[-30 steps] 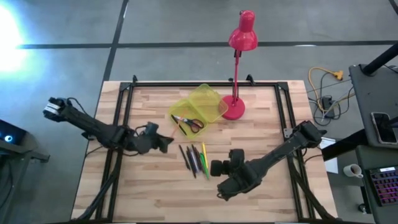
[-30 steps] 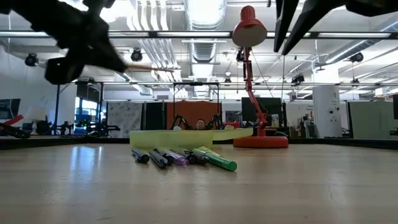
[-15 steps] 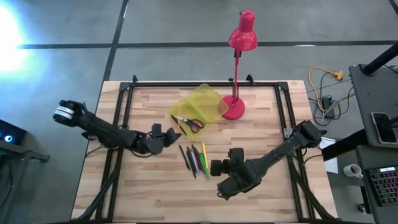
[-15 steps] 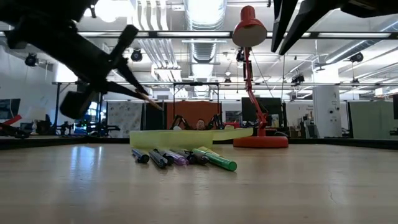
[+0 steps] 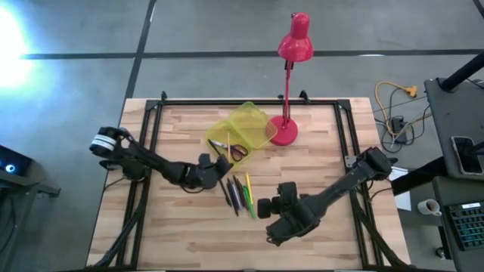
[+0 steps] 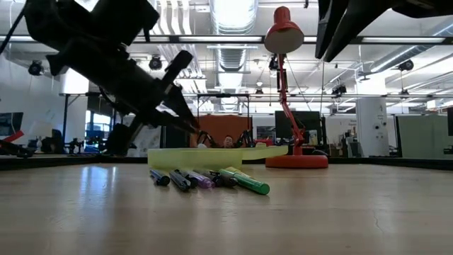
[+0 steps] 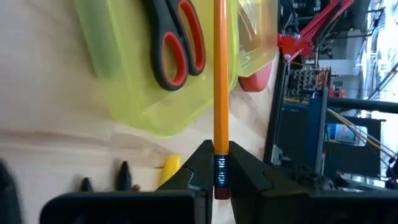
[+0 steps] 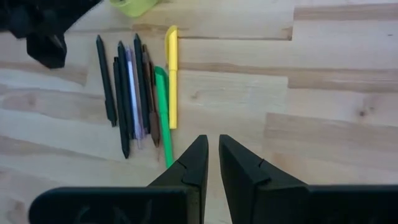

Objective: Pick & place school supplies into a supply box
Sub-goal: Put the orange pencil into the yellow supply box

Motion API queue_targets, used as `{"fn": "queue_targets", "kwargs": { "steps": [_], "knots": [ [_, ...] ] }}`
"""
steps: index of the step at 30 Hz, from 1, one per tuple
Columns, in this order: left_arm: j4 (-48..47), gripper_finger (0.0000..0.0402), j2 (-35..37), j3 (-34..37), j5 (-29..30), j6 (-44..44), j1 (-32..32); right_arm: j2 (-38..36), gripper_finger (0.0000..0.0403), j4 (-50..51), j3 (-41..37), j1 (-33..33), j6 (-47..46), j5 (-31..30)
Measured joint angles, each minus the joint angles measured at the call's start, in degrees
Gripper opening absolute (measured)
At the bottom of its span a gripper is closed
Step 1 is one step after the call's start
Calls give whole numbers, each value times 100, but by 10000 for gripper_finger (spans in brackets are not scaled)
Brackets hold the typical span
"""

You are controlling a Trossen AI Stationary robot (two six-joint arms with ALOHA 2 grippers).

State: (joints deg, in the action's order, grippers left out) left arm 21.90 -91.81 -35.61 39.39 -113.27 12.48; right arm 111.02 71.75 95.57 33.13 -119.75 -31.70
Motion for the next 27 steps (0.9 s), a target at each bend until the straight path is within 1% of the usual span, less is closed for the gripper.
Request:
{"fn": "queue_targets", "kwargs": {
  "steps": [11, 19, 25, 27],
  "knots": [
    [2, 20, 30, -5, -6, 4, -405, 0, 34, 78, -16, 79, 228, 24],
    [-1, 43, 30, -3, -26, 28, -480, 0, 34, 133, -24, 76, 434, 25],
    [63, 75, 41, 0, -36, 41, -482, -2, 34, 165, -24, 76, 515, 24],
    [210, 85, 45, 1, -178, 58, -482, -2, 34, 179, -24, 72, 606, 22]
  ]
}}
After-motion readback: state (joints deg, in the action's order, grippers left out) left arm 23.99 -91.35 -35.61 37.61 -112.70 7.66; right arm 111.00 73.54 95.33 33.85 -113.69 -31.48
